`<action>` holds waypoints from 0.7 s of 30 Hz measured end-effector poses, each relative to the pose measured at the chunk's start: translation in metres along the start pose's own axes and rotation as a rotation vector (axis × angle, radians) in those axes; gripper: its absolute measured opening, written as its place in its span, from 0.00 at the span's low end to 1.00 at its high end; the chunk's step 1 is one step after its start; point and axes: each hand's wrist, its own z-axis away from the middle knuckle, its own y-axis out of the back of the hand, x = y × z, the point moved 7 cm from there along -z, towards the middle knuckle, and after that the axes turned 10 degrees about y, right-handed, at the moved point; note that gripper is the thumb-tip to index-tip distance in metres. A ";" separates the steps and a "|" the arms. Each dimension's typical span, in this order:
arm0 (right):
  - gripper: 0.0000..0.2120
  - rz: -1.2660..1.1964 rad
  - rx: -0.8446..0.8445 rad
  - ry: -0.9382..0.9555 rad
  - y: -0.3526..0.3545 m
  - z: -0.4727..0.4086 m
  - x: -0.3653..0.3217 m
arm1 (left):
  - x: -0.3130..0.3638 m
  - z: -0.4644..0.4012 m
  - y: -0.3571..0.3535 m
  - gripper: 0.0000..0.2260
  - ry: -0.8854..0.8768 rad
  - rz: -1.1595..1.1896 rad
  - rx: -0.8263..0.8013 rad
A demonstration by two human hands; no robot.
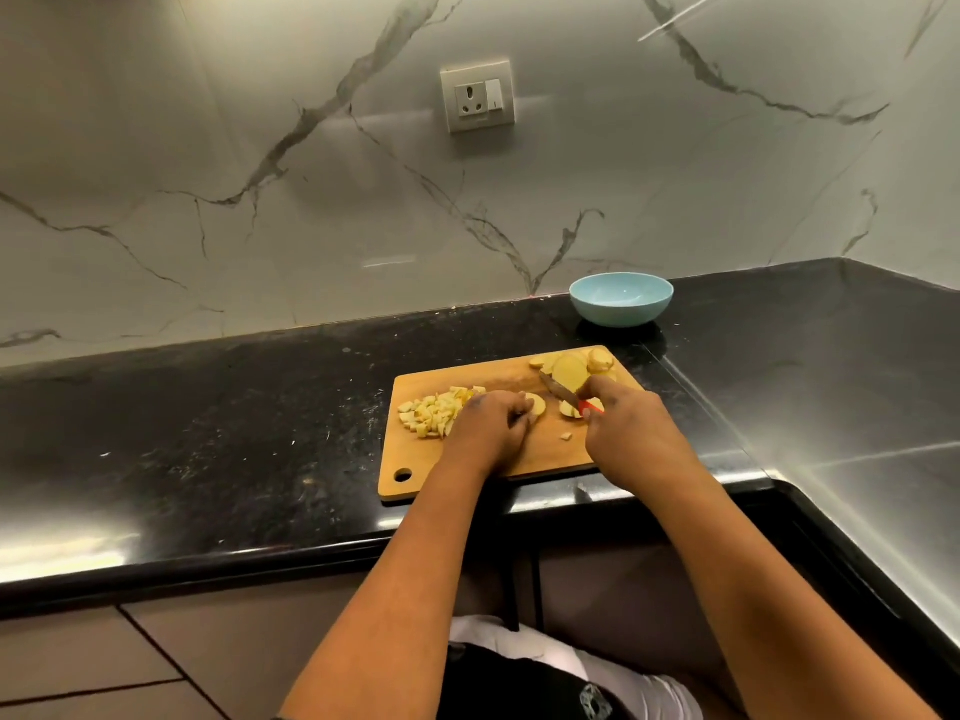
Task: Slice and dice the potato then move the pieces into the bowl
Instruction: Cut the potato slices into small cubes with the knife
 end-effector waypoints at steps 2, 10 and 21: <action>0.12 0.031 -0.007 -0.007 -0.001 -0.001 -0.003 | 0.001 0.001 0.002 0.13 0.000 0.020 0.034; 0.10 0.118 -0.040 -0.019 -0.017 -0.004 -0.014 | 0.003 0.003 0.005 0.11 -0.004 0.043 0.054; 0.15 0.346 -0.247 -0.020 -0.014 -0.010 -0.045 | 0.003 0.004 0.007 0.09 -0.021 0.067 0.081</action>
